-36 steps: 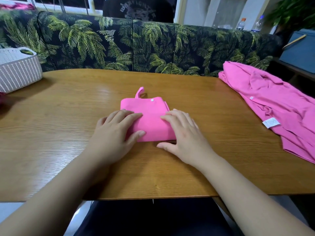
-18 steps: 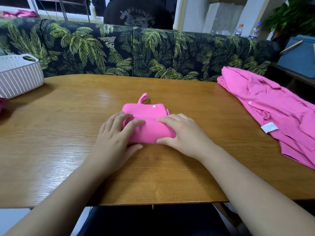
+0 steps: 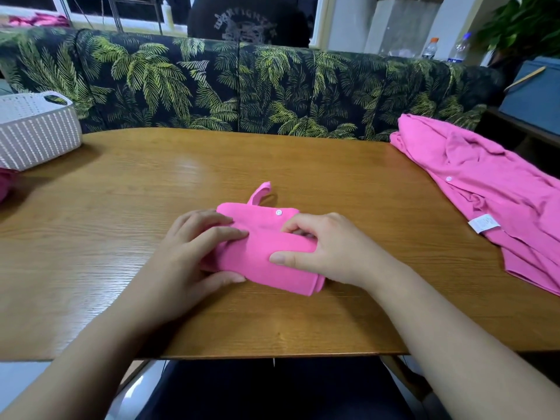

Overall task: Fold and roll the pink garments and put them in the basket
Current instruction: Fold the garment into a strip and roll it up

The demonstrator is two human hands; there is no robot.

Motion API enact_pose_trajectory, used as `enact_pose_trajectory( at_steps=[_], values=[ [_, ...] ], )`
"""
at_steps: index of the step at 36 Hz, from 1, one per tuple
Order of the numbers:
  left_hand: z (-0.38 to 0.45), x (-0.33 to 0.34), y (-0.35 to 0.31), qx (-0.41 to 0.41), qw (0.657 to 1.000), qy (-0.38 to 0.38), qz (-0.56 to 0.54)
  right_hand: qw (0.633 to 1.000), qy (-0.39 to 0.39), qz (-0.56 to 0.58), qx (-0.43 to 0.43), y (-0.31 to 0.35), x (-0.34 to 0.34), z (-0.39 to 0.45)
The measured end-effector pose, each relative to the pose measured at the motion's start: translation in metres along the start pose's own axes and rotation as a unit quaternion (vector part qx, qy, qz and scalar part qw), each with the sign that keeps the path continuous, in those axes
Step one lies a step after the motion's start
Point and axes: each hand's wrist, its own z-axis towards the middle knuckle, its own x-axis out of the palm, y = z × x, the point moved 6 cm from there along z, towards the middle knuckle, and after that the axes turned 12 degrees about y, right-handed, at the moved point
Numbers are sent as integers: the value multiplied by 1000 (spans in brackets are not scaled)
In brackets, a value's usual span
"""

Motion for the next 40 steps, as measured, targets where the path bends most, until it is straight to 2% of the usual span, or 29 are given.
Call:
enact_pose_trajectory(
  at_steps=[4, 8, 10, 13, 19, 23, 29, 36, 40],
  values=[
    [9, 2, 10, -16, 1000, -6, -13, 997, -74, 14, -2, -6, -3, -3],
    [22, 4, 25, -61, 997, 6, -39, 983, -170, -35, -57, -6, -3, -9],
    [29, 4, 31, -81, 995, 17, -57, 982, -173, -45, -60, -8, 2, -9],
    [37, 4, 37, -110, 989, 15, -96, 989, -132, -55, -48, -13, 12, -4],
    [28, 7, 47, -170, 973, -38, -152, 993, -107, -38, -38, -26, 10, 9],
    [17, 11, 46, -206, 963, -46, -166, 994, -100, -24, -42, -32, 7, 15],
    [7, 15, 51, -303, 905, -102, -280, 991, -115, -28, -68, -34, 5, 15],
    [8, 17, 51, -285, 893, -59, -343, 971, -182, -13, -155, -31, 10, 4],
    [11, 16, 40, -241, 891, -31, -384, 952, -228, -13, -202, -26, 5, -9]
  ],
)
